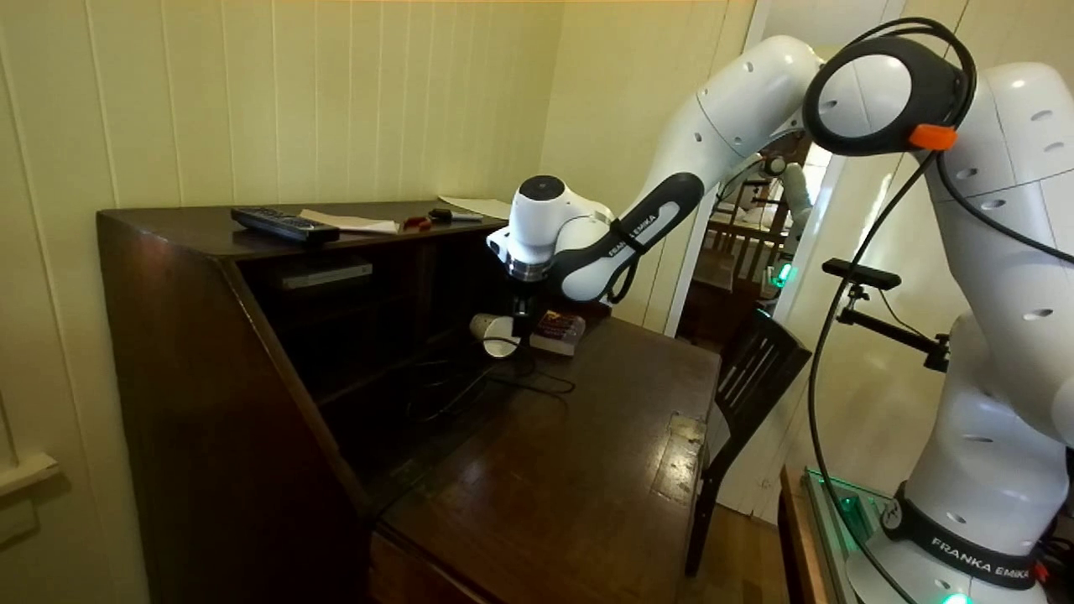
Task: Move the cup to the compartment on the left
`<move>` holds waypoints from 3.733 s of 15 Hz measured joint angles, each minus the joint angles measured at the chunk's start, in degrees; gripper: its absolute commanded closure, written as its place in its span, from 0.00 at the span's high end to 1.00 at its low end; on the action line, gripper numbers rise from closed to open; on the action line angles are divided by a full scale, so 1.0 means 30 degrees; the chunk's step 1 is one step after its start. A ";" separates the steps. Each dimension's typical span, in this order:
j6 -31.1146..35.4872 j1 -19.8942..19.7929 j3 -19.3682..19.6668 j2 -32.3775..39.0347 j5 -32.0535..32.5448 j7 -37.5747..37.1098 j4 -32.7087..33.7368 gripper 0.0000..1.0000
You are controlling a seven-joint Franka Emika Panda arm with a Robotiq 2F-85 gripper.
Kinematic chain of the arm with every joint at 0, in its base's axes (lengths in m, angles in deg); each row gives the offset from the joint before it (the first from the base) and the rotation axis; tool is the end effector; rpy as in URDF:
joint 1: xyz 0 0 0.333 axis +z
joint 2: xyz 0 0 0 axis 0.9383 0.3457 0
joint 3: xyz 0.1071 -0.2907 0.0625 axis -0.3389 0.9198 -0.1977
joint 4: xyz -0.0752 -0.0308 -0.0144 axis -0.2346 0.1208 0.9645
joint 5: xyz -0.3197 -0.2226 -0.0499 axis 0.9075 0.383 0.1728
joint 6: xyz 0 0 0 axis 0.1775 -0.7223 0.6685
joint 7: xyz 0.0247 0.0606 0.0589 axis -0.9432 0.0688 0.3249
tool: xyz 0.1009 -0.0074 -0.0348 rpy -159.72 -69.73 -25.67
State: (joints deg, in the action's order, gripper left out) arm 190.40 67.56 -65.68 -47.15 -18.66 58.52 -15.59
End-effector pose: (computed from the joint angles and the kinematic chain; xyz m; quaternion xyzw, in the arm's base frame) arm 0.6497 -0.1578 0.2603 0.9331 0.2192 0.0592 0.2791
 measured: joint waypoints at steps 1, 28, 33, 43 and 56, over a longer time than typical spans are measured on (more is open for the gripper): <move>0.0290 0.0039 0.0070 0.0170 0.0385 -0.0076 0.0190 0.68; 0.8178 -0.2067 -0.1293 -0.8324 0.1721 0.1552 -0.9902 0.02; 1.3037 -0.3639 -0.1490 -1.1112 0.1289 0.7374 -1.4685 0.06; 1.5558 -0.2568 -0.2080 -1.1150 0.1342 0.8427 -1.4872 0.02; 1.8738 0.1062 -0.3259 -0.6188 -0.4227 2.1648 -0.9948 0.02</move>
State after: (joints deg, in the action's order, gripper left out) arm 246.61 70.74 -75.45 -65.72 -31.34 123.46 -45.44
